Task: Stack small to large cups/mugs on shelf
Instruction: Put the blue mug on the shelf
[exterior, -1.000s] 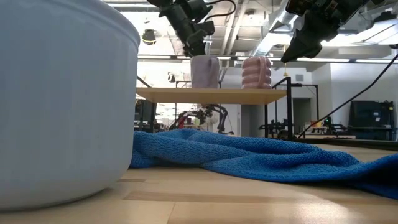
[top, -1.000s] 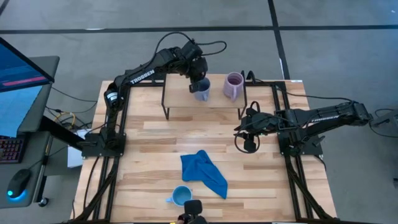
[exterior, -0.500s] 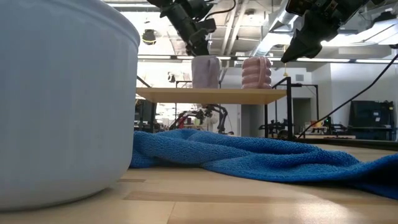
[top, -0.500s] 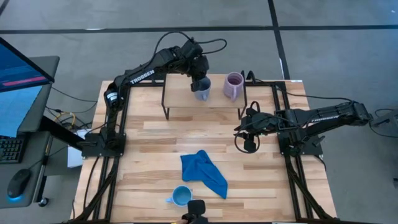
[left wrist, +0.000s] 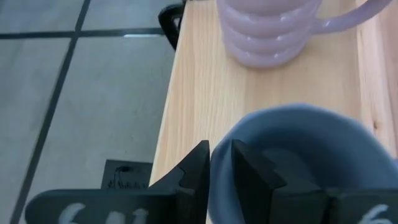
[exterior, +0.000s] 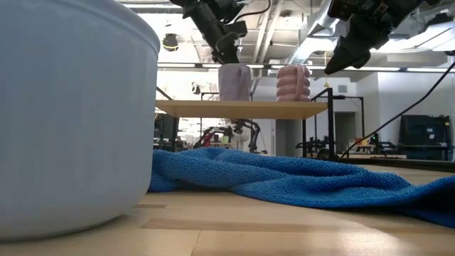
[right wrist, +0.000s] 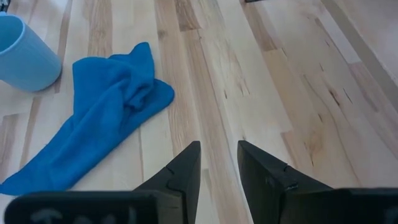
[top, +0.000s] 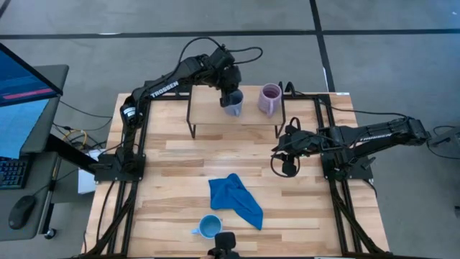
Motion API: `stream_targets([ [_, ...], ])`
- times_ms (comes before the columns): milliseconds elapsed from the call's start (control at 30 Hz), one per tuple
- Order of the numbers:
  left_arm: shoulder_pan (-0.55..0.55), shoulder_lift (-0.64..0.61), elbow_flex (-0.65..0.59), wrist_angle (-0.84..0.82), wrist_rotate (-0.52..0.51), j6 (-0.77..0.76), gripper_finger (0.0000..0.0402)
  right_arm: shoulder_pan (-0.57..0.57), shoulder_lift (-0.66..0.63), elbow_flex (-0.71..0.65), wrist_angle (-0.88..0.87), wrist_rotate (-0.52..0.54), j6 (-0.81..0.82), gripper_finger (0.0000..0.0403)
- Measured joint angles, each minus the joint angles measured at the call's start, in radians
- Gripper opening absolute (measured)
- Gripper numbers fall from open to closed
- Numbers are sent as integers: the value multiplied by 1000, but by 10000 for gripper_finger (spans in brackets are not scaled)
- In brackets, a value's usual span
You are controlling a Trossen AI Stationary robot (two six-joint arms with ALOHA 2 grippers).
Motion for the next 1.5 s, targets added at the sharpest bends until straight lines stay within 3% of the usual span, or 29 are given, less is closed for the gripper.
stream_targets([
  [600,-11,0,0,0,-86,24,57,0,0,0,-12,0,3,128],
  [1033,-11,0,-1,32,-85,51,57,0,0,0,-11,0,2,128],
  [1300,-11,0,-1,40,-33,49,57,0,0,0,-11,0,2,128],
  [1500,-19,0,-1,45,-76,56,57,0,0,0,-11,0,2,128],
])
